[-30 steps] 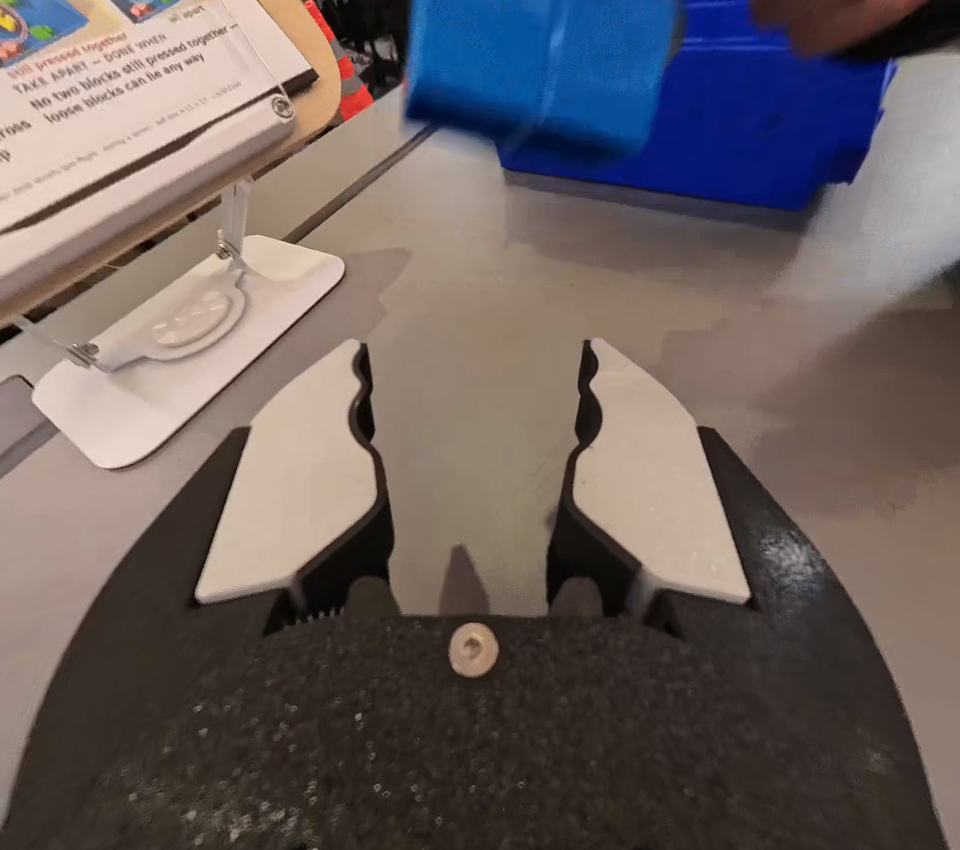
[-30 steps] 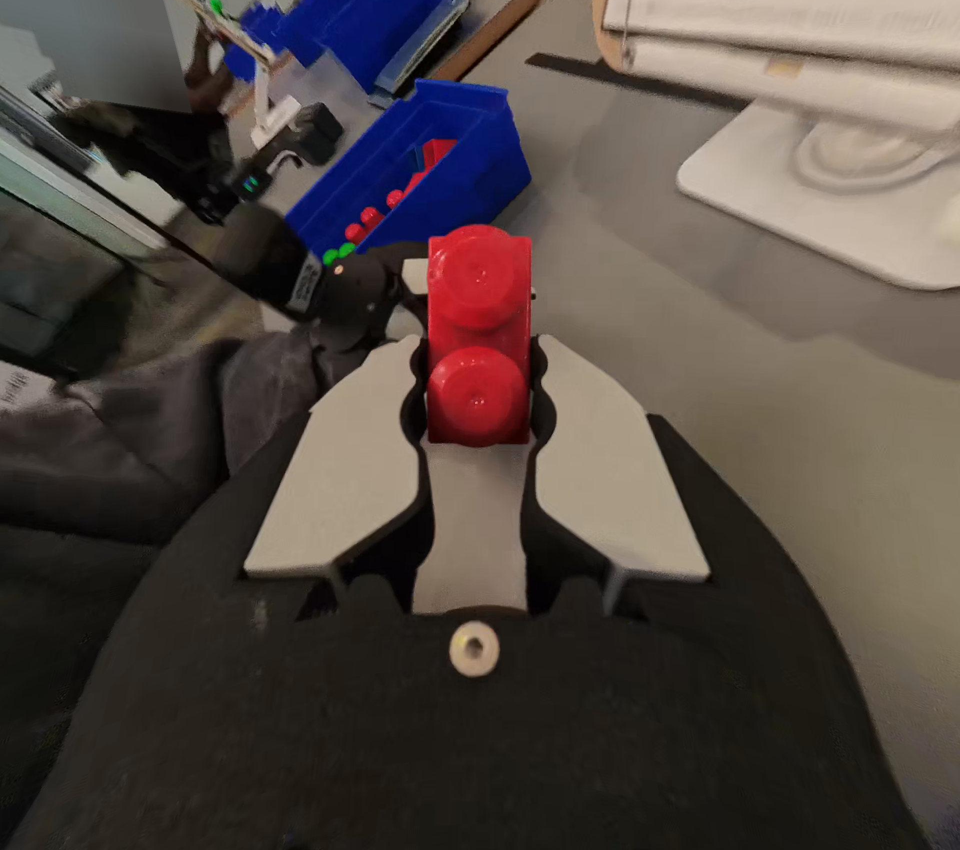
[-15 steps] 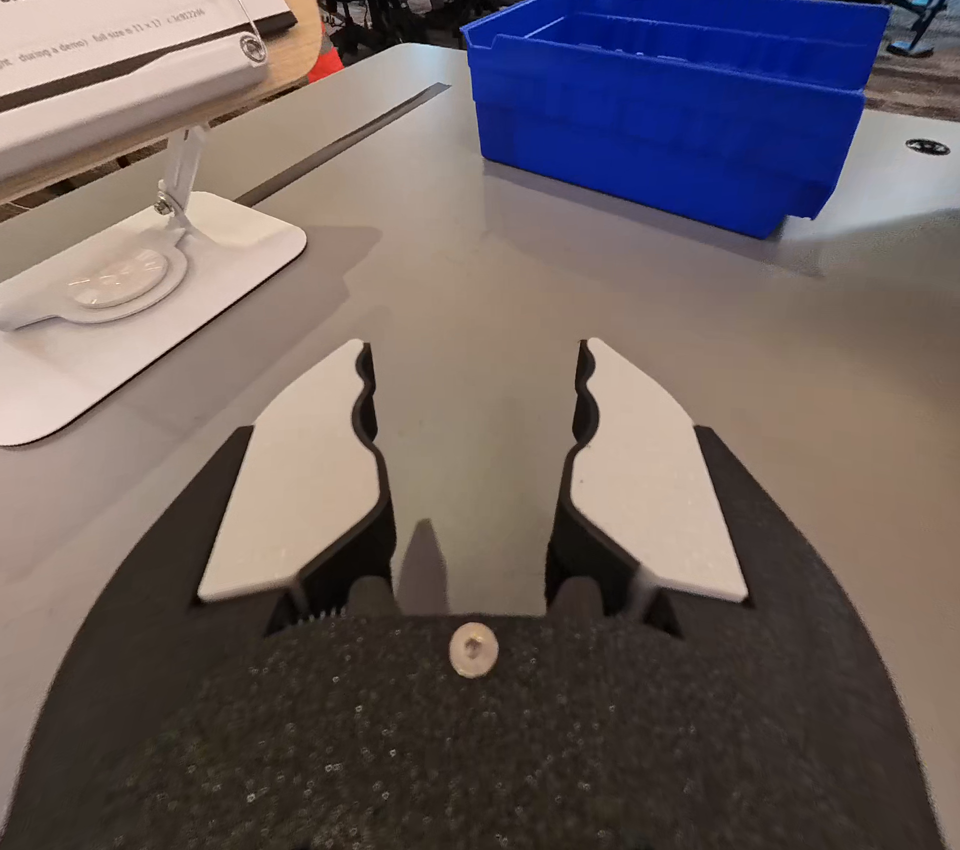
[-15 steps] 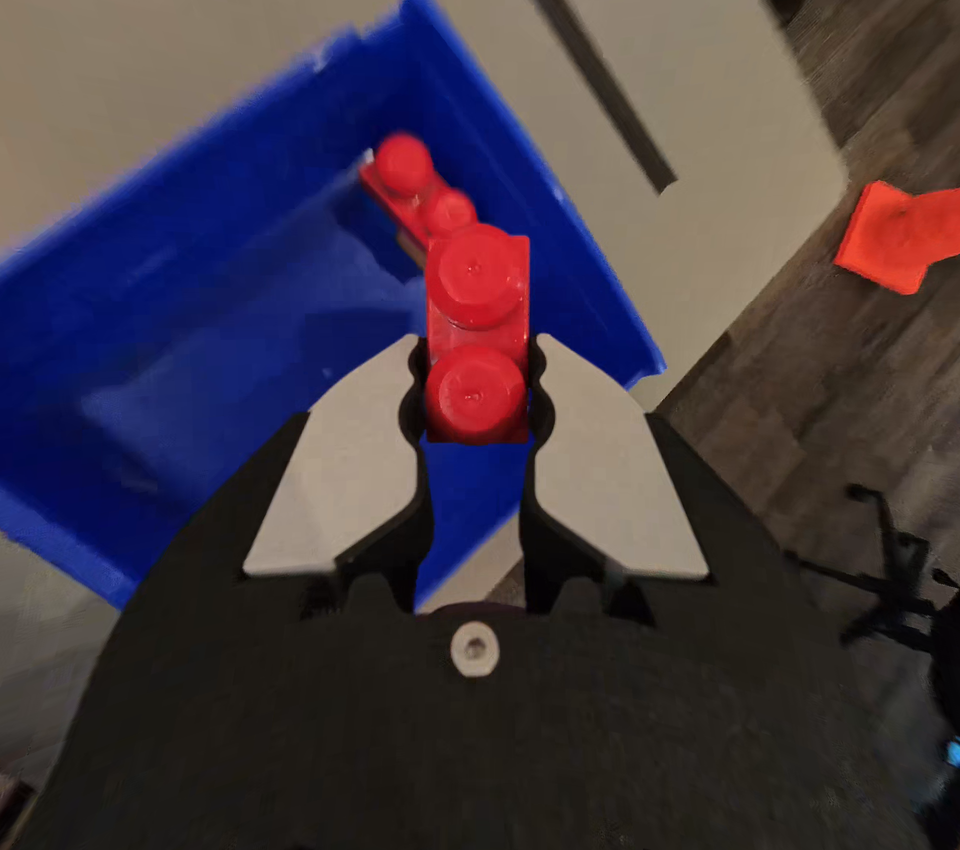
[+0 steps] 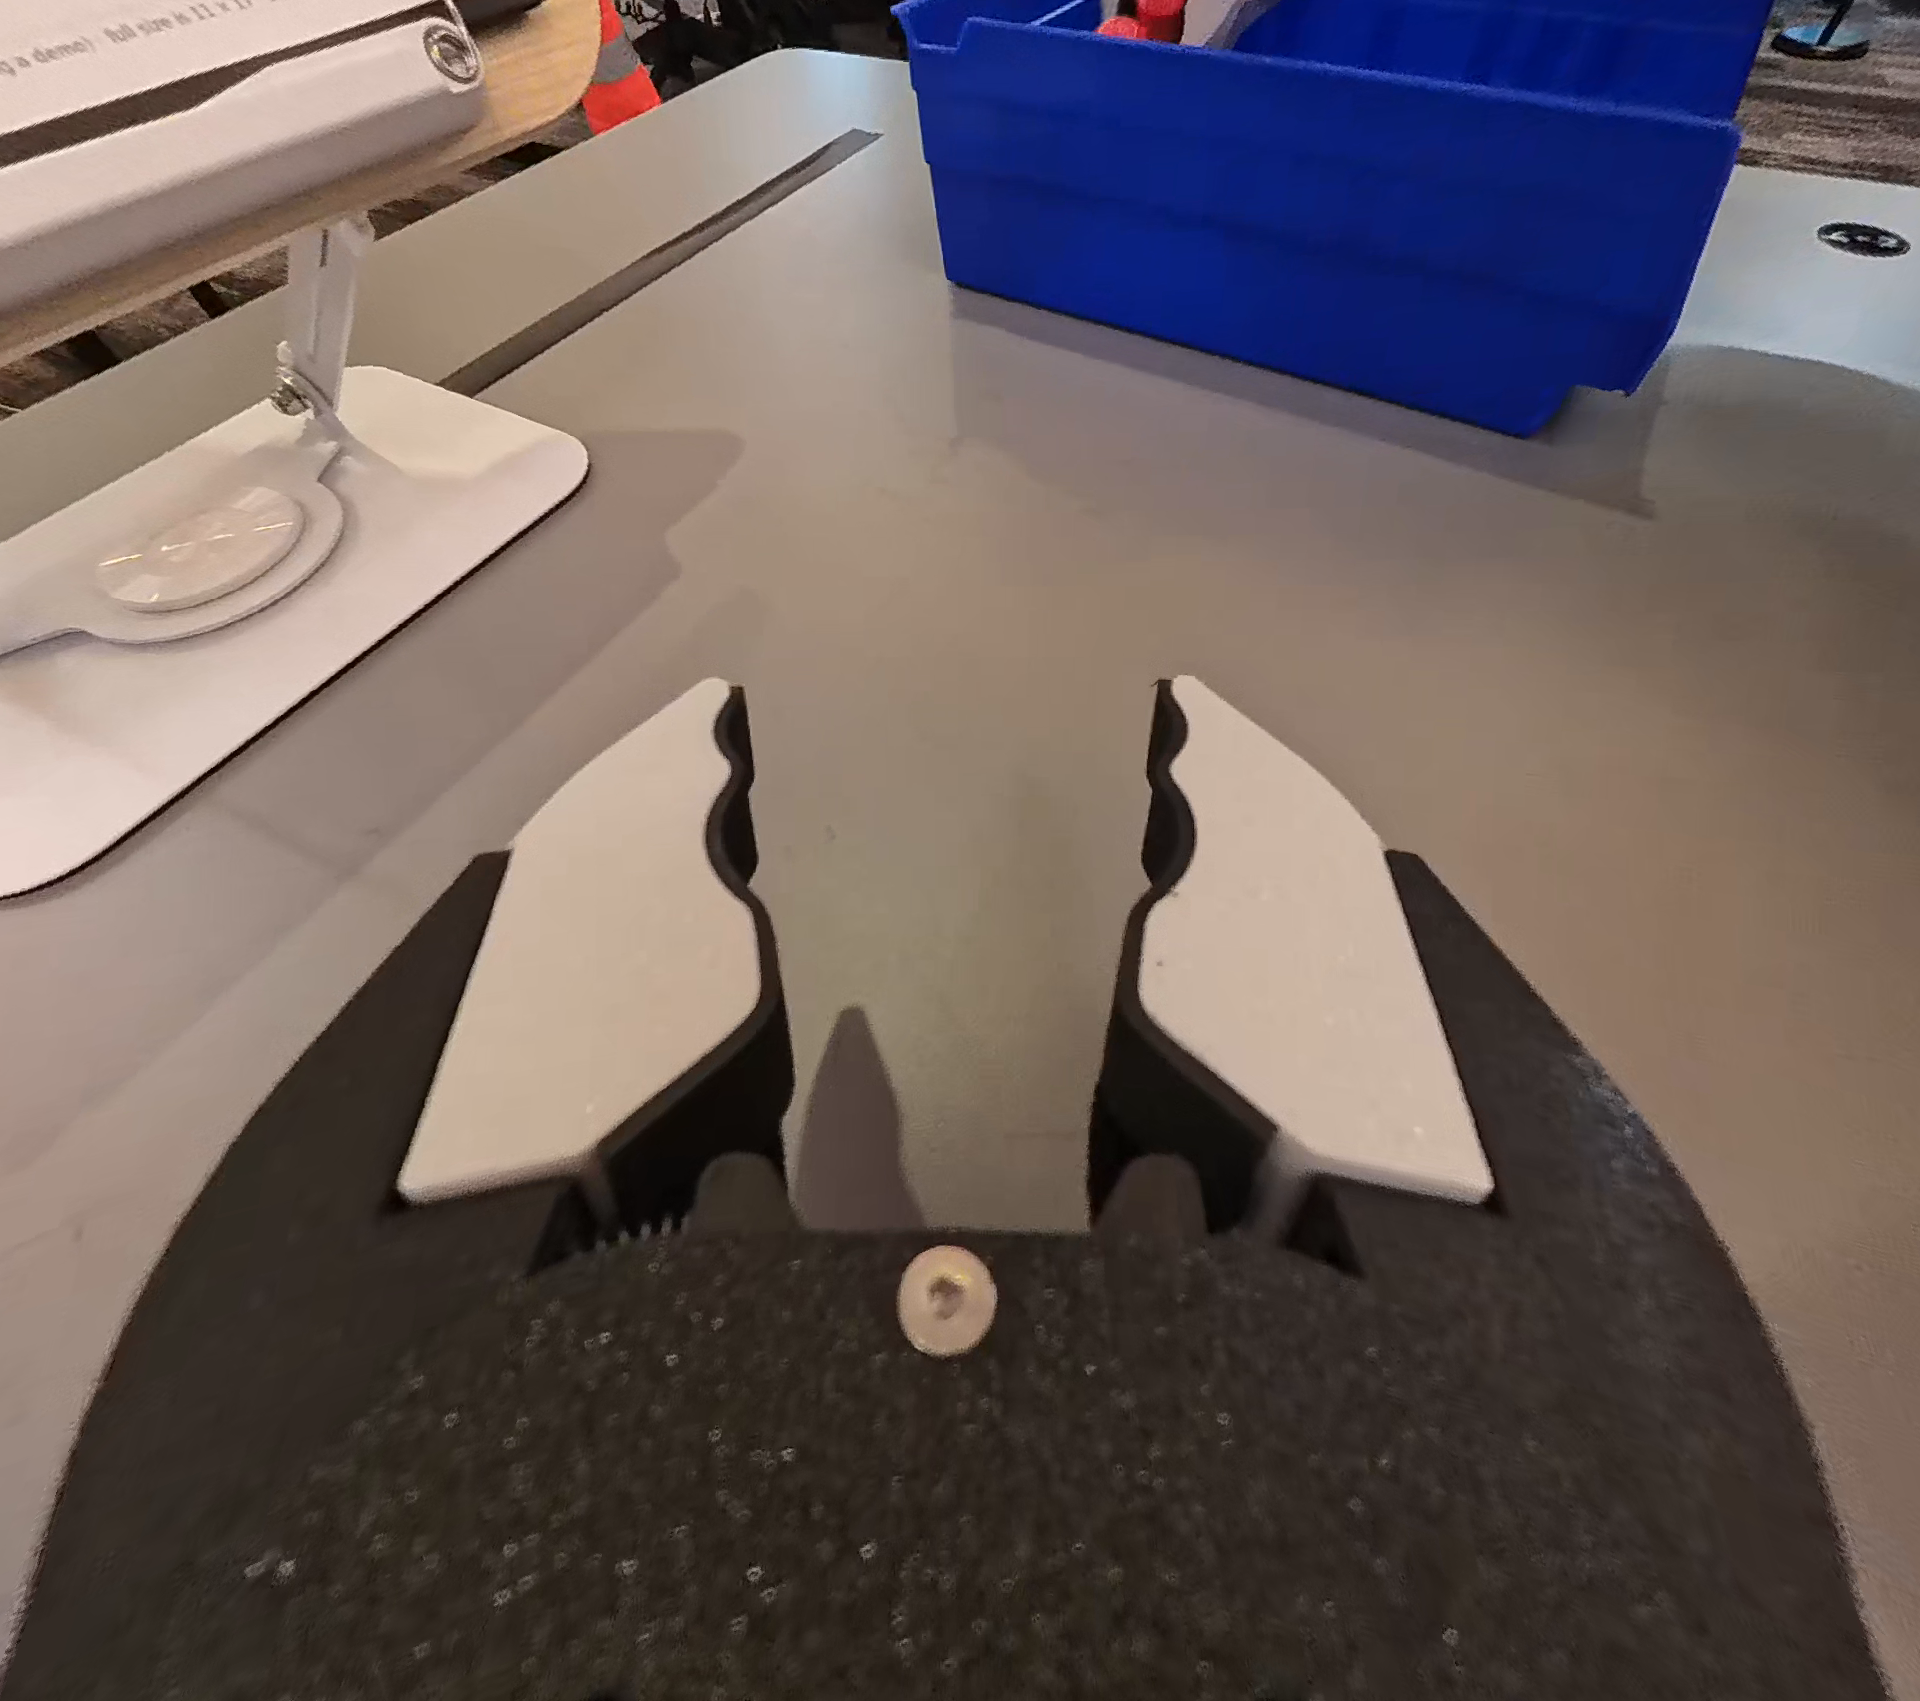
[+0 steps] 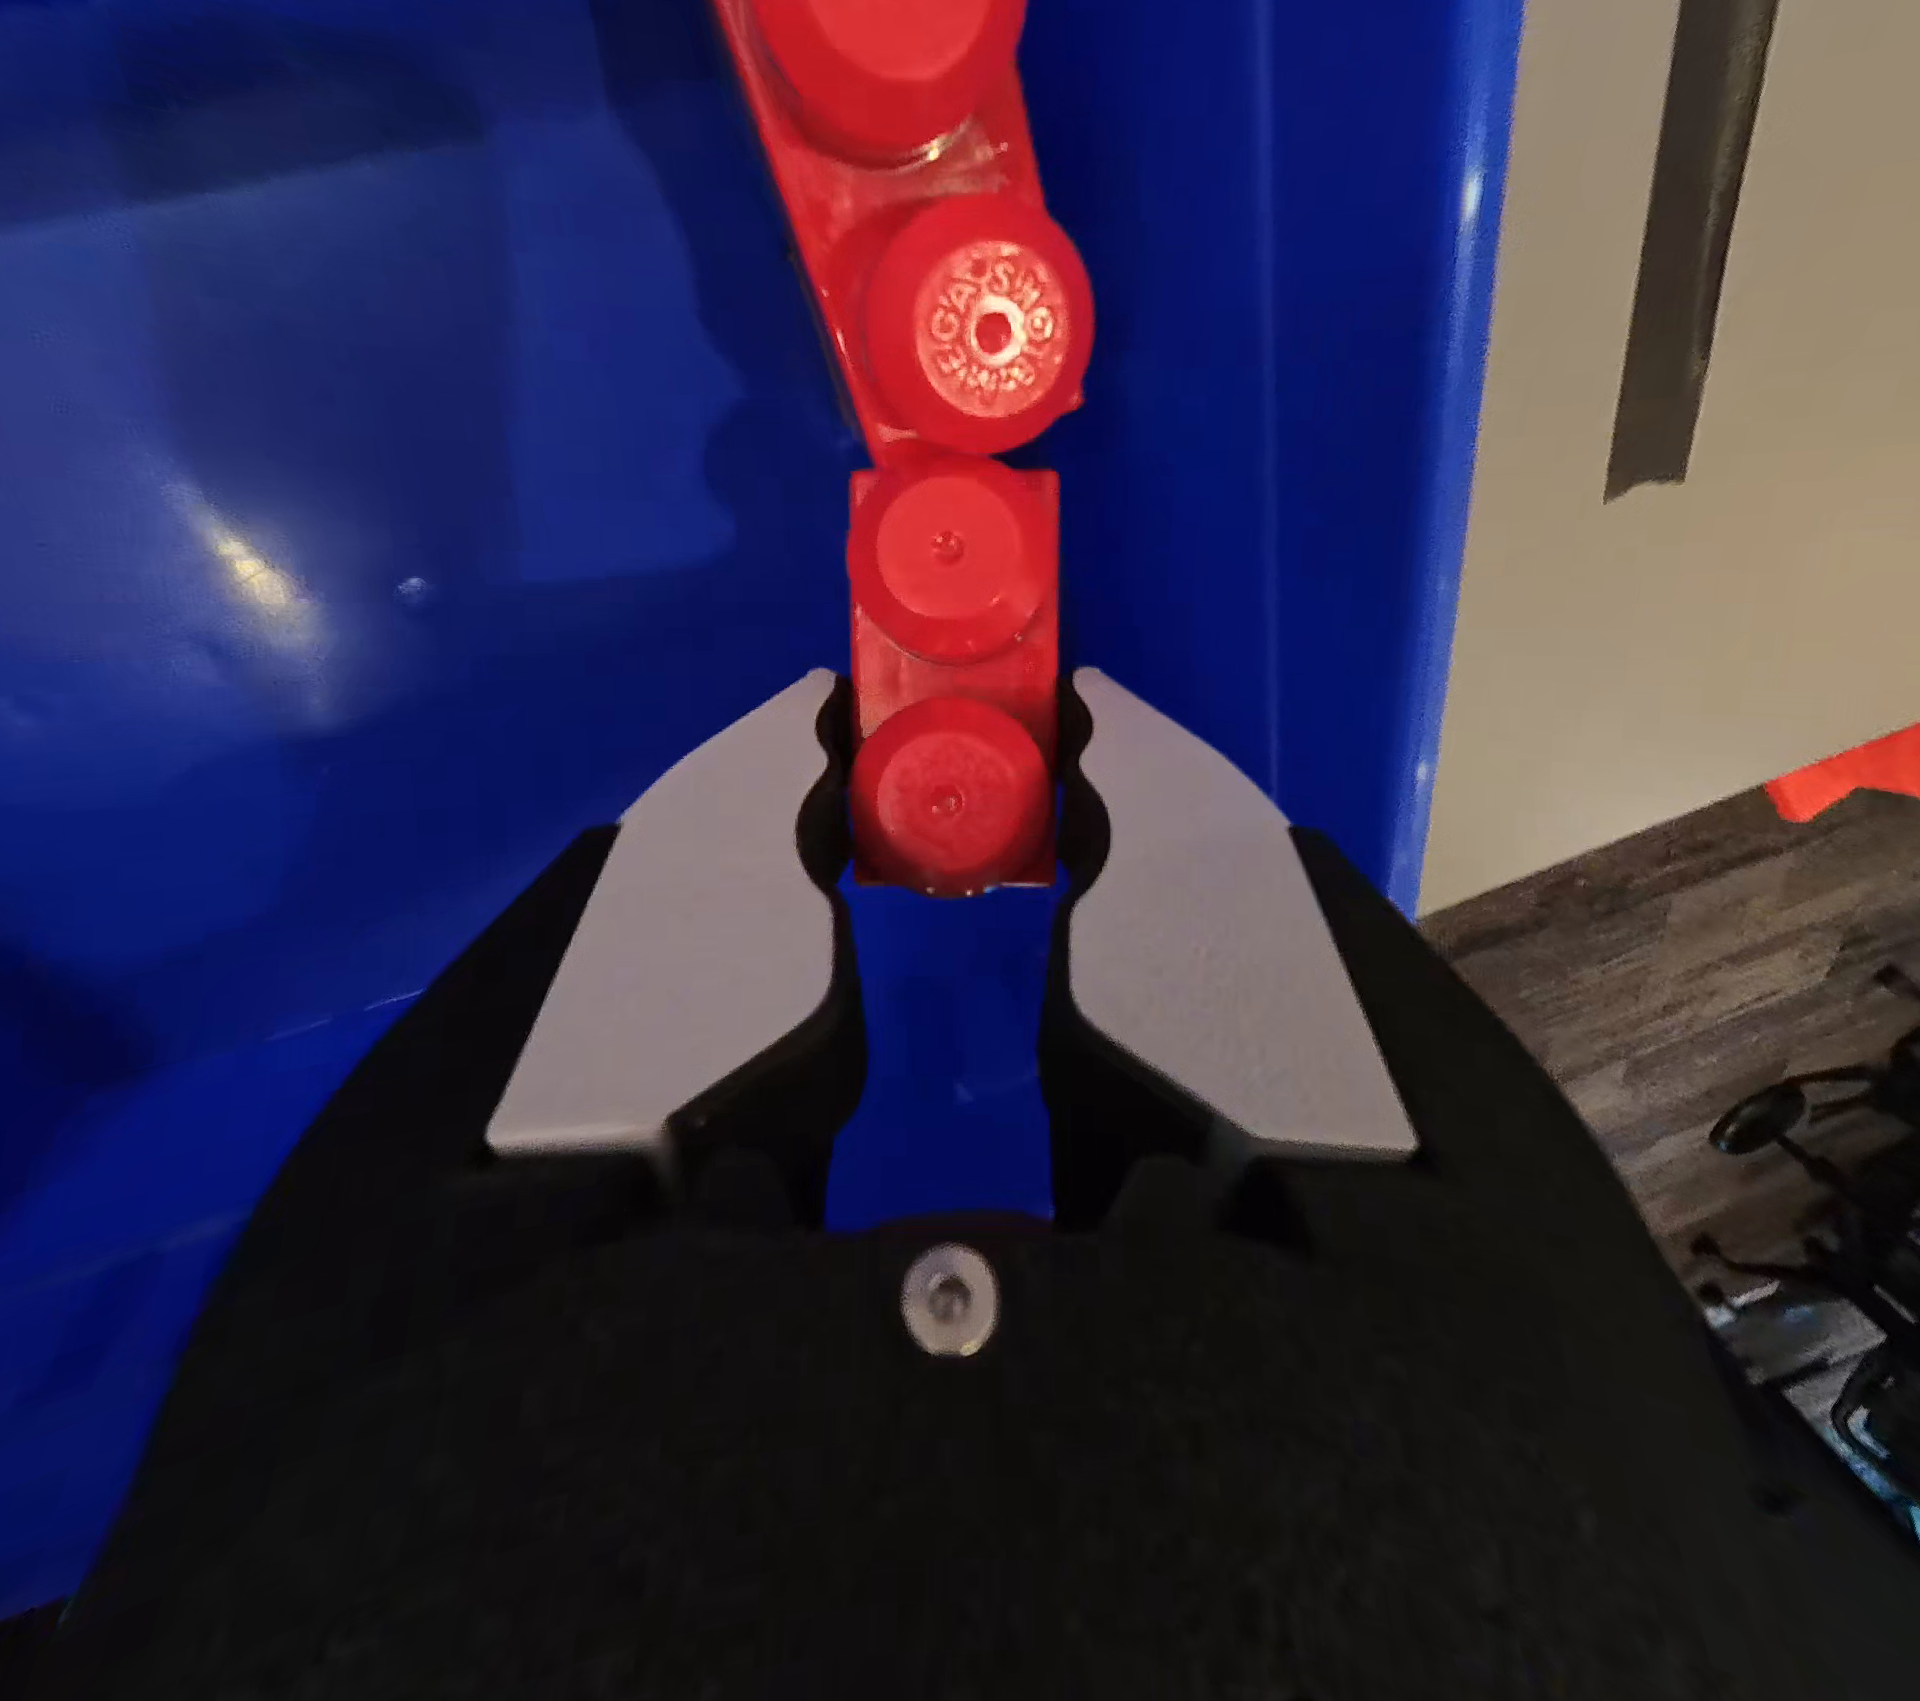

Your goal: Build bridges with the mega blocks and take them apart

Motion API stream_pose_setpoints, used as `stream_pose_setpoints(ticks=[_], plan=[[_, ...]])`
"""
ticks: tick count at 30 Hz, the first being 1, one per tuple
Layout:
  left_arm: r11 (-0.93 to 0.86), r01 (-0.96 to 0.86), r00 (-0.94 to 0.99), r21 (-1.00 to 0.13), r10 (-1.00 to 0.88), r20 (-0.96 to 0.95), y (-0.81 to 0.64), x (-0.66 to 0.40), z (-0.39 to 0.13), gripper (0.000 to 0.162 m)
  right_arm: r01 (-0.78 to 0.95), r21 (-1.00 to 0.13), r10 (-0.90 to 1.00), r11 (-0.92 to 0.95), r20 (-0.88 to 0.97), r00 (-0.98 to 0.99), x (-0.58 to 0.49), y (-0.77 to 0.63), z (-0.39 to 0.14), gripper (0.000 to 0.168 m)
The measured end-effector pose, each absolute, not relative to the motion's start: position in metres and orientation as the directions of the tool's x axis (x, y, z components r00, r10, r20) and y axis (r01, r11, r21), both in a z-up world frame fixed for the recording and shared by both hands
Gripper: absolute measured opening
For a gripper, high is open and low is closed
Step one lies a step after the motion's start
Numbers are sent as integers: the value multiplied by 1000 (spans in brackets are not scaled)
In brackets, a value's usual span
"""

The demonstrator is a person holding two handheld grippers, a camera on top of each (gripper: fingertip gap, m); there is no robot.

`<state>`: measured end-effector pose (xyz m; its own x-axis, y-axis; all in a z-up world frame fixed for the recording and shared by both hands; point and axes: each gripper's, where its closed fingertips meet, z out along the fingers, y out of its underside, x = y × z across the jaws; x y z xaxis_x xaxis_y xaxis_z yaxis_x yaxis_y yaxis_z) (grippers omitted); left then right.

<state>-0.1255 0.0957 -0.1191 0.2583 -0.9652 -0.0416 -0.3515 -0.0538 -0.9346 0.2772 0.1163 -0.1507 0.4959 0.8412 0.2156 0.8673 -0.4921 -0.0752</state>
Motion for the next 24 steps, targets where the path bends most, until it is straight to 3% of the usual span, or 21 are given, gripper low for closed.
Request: stream_pose_setpoints(ticks=[3, 11, 13, 19, 21, 24], plan=[[-47, -358, 252, -933, -966, -48, 94, -124, -120, 73, 872, -94, 850, -480, 194, 489, 276, 118, -151, 37], [-56, -368, 245, -928, -969, -39, 93, -123, -124, 73, 883, 63, 875, -465, 187, 447, 302, 114, -163, 38], [-61, -367, 246, -928, -969, -34, 94, -123, -124, 73, 880, 65, 870, -471, 198, 451, 303, 116, -161, 46], [-87, -352, 250, -932, -968, -4, 95, -124, -123, 74, 870, 79, 843, -487, 304, 444, 310, 115, -111, 51], [-97, -343, 264, -934, -965, 4, 97, -125, -121, 74, 856, -26, 771, -516, 422, 477, 298, 121, -65, 47], [-118, -349, 321, -930, -947, 0, 105, -127, -121, 74, 751, -466, 575, -468, 485, 659, 227, 120, 17, 56]])
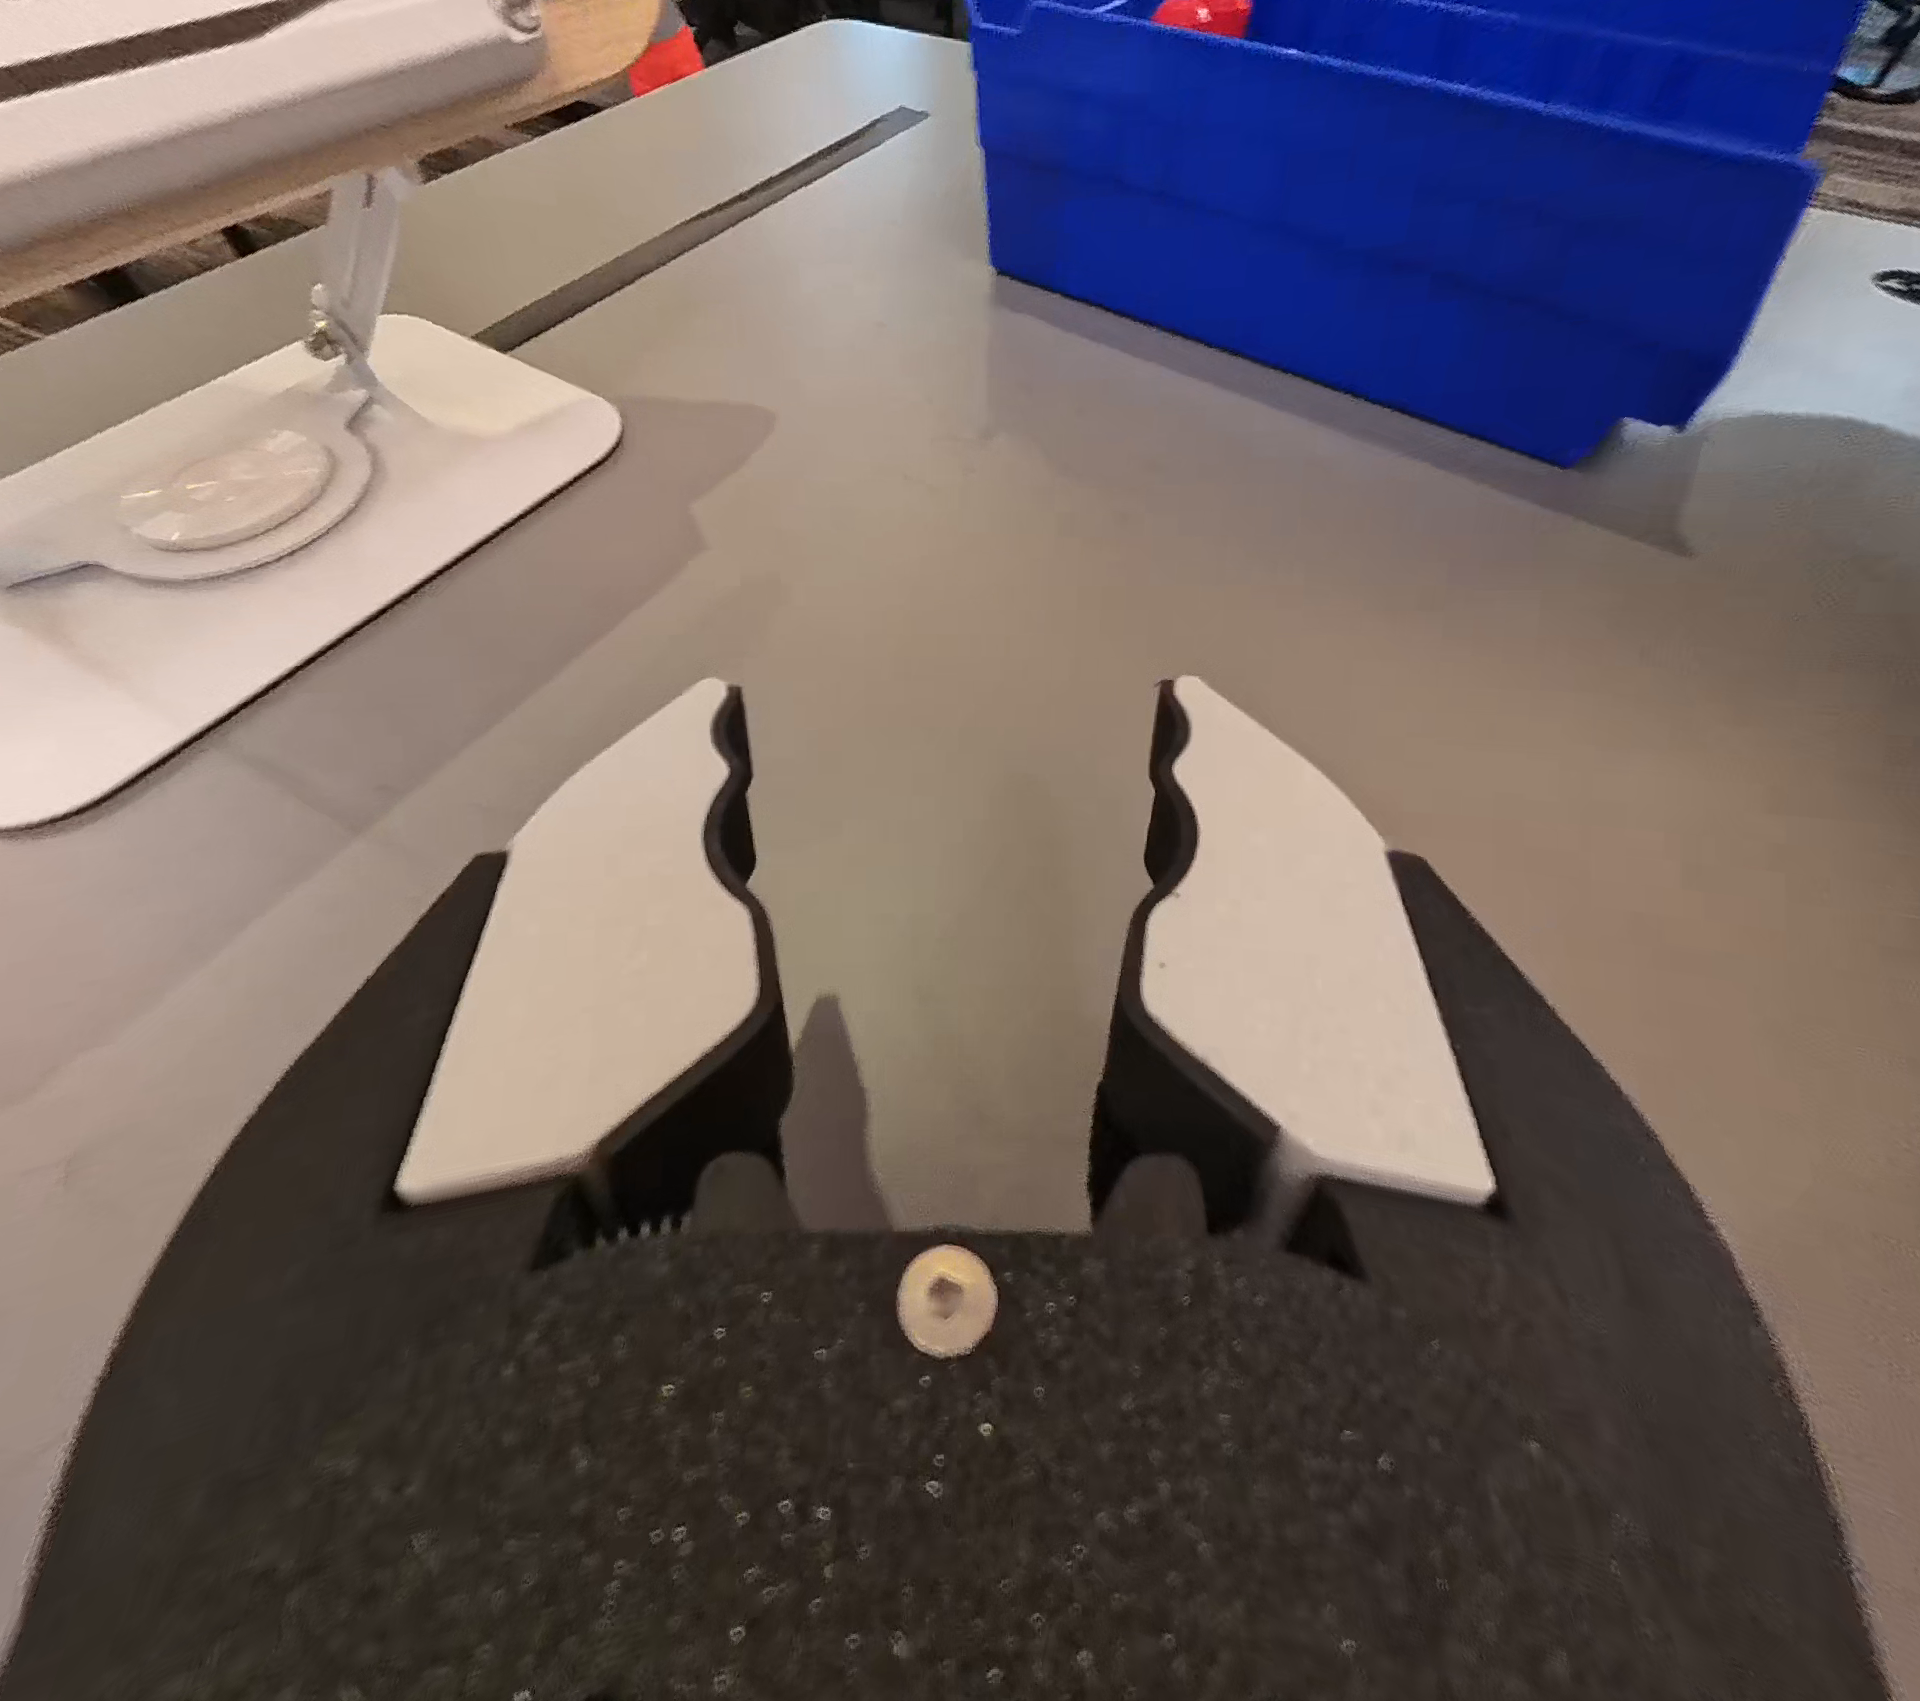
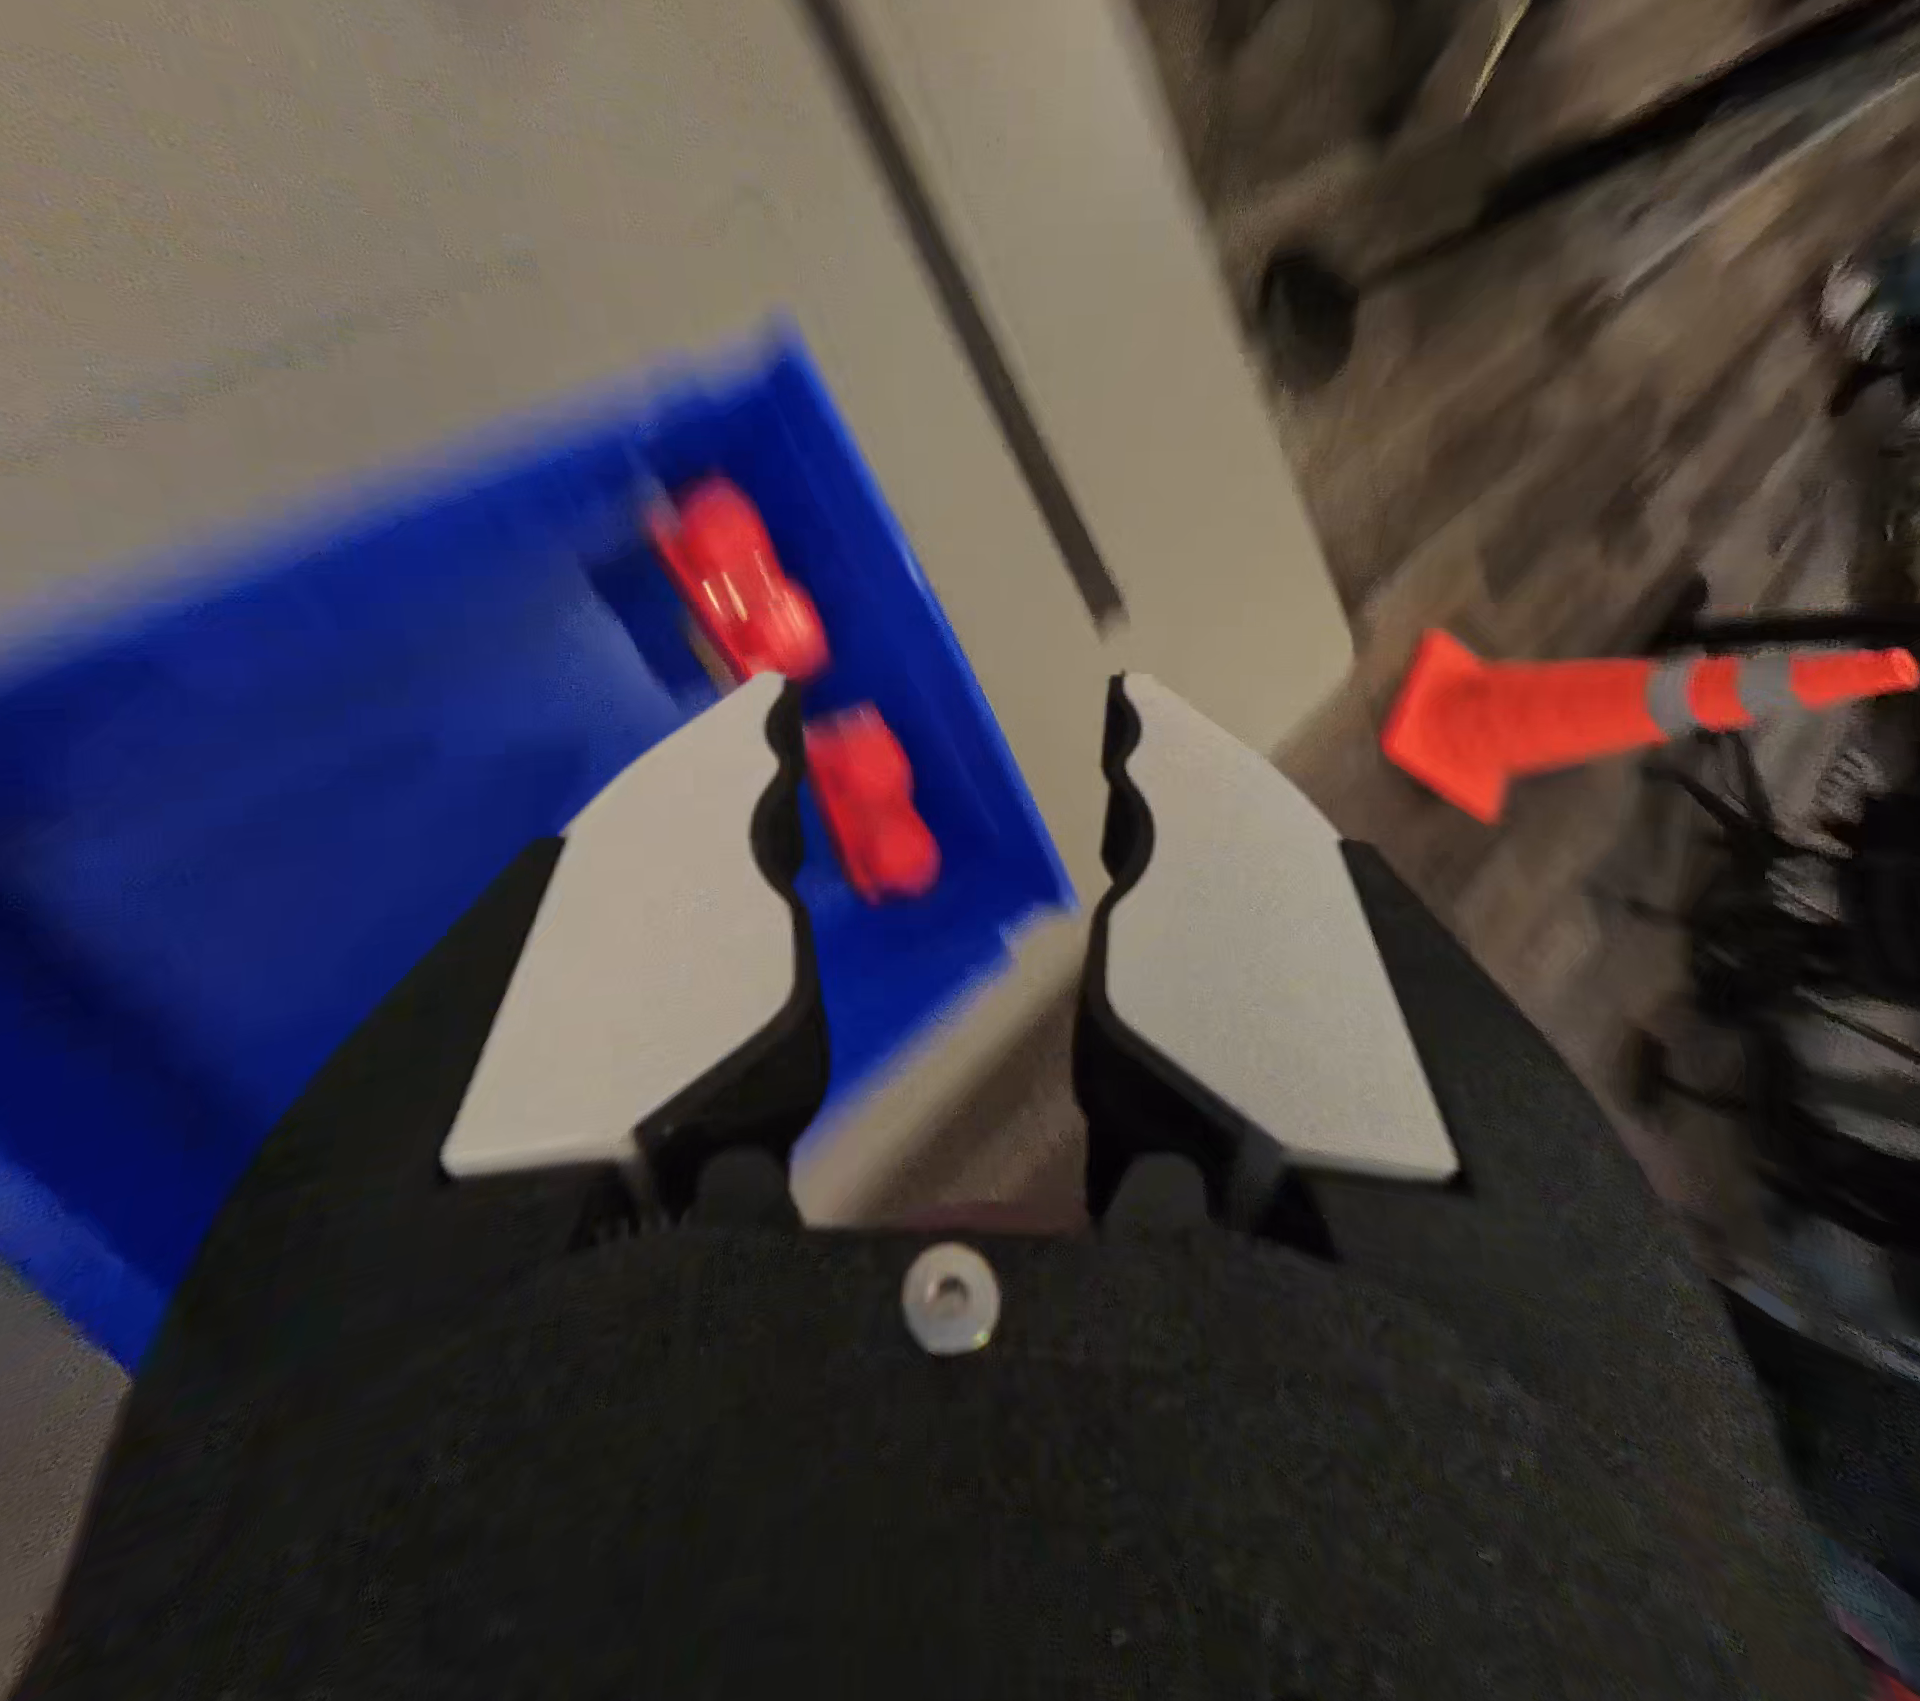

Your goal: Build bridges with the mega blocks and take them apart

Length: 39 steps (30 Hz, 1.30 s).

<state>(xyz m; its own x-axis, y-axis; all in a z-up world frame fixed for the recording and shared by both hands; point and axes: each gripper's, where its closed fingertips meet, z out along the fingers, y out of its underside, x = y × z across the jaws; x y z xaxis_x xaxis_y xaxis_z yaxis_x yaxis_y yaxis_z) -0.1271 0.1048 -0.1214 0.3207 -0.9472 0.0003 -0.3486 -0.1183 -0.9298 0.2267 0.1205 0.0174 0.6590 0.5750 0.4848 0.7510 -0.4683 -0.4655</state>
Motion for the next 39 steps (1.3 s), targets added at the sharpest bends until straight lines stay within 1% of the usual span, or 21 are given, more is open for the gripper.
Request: stream_pose_setpoints(ticks=[1, 2, 3, 4, 5, 7, 8, 10, 12, 14, 16, 18, 20, 22, 24, 25, 28, 29, 31, 34, 39], plan=[[-135, -350, 345, -927, -939, 7, 108, -129, -122, 74, 663, -635, 549, -397, 414, 726, 187, 112, 38, 57], [-154, -346, 365, -925, -931, 18, 110, -130, -122, 74, 554, -772, 575, -311, 312, 757, 143, 98, 51, 57], [-172, -339, 383, -925, -923, 31, 111, -131, -121, 74, 432, -862, 570, -266, 221, 792, 109, 85, 55, 53], [-189, -331, 402, -924, -915, 44, 112, -133, -120, 74, 329, -906, 561, -265, 132, 817, 81, 74, 49, 49], [-206, -320, 413, -925, -909, 60, 110, -135, -118, 74, 256, -925, 611, -280, 34, 791, 46, 58, 35, 50], [-239, -296, 426, -925, -899, 95, 102, -140, -113, 75, 126, -928, 668, -351, -154, 728, -14, 36, 0, 53], [-253, -289, 434, -923, -894, 110, 96, -144, -111, 75, 92, -920, 670, -381, -206, 713, -36, 30, -19, 57], [-277, -283, 425, -918, -895, 139, 79, -151, -110, 75, 14, -913, 672, -407, -288, 682, -75, 22, -52, 58], [-290, -286, 418, -913, -895, 153, 61, -162, -111, 76, 4, -914, 653, -406, -287, 701, -95, 20, -84, 55], [-296, -305, 397, -905, -903, 162, 41, -173, -113, 76, 86, -902, 644, -423, -233, 728, -104, 17, -112, 63], [-311, -330, 385, -891, -906, 174, 24, -187, -115, 77, 76, -919, 662, -386, -219, 717, -112, 13, -113, 57], [-347, -326, 397, -879, -894, 206, 10, -206, -110, 77, 63, -928, 685, -366, -223, 693, -118, 10, -112, 57], [-379, -305, 446, -874, -867, 220, 3, -234, -97, 80, 91, -942, 684, -324, -167, 710, -114, 14, -112, 56], [-353, -332, 512, -875, -846, 147, 2, -274, -83, 79, 92, -946, 697, -311, -161, 699, -114, 14, -112, 55], [-319, -424, 578, -848, -816, 19, 14, -323, -73, 77, 58, -953, 712, -298, -181, 678, -114, 11, -111, 53], [-316, -500, 581, -806, -813, -41, 20, -346, -72, 76, 49, -956, 719, -289, -183, 670, -115, 10, -111, 51], [-320, -728, 541, -606, -812, -221, 54, -411, -81, 76, 79, -955, 734, -284, -164, 659, -118, 9, -114, 52], [-311, -778, 501, -546, -831, -242, 65, -422, -87, 76, 103, -956, 739, -274, -141, 659, -119, 9, -115, 52], [-287, -851, 419, -440, -875, -241, 86, -435, -102, 75, 139, -956, 743, -258, -104, 661, -120, 9, -118, 52], [-243, -927, 308, -287, -928, -209, 113, -444, -129, 75, 148, -948, 749, -280, -119, 652, -121, 8, -123, 52], [-198, -968, 209, -152, -976, -60, 132, -443, -162, 74, 106, -946, 745, -306, -168, 646, -117, 9, -122, 50]])
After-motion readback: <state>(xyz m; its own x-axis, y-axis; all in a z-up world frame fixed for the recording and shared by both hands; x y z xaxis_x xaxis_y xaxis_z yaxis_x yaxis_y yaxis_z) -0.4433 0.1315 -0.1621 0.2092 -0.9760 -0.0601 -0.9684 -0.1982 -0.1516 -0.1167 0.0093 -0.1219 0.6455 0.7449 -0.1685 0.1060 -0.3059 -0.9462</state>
